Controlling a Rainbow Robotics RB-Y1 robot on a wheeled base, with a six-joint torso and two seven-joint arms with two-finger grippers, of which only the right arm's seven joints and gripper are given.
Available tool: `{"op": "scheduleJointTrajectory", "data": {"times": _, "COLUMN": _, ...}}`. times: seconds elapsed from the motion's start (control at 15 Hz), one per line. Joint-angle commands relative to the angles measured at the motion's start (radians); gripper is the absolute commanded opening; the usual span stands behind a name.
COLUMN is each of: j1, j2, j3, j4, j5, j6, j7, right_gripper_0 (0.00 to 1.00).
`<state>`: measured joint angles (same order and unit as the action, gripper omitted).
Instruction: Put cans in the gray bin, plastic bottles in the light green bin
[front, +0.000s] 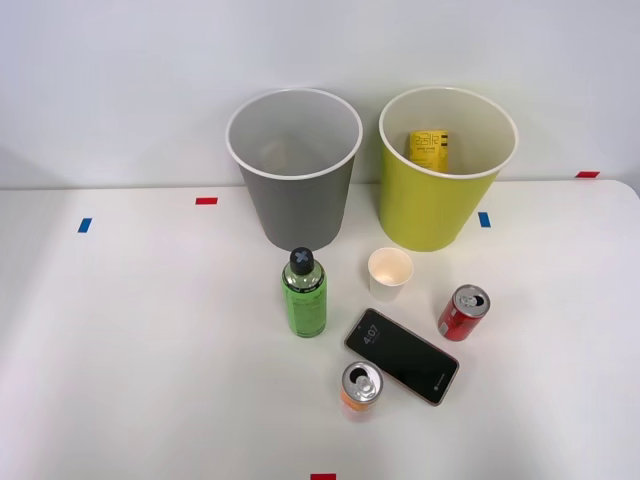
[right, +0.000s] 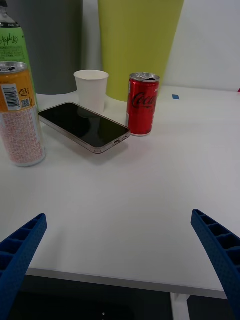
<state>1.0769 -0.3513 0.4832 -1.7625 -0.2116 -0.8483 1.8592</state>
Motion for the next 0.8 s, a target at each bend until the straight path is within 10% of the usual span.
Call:
{"op": "scheduleJointTrajectory", "data": {"times": 0.07, "j1": 0.000, "j2": 0.000, "j3": 0.000, "j4": 0.000, "j5": 0.000, "j6": 0.000, "j7": 0.000, "right_gripper_0": 1.00}}
{"op": "scheduleJointTrajectory", "data": {"times": 0.8, "j1": 0.000, "j2": 0.000, "j3": 0.000, "j4": 0.000, "j5": 0.000, "j6": 0.000, "j7": 0.000, "right_gripper_0": 1.00}}
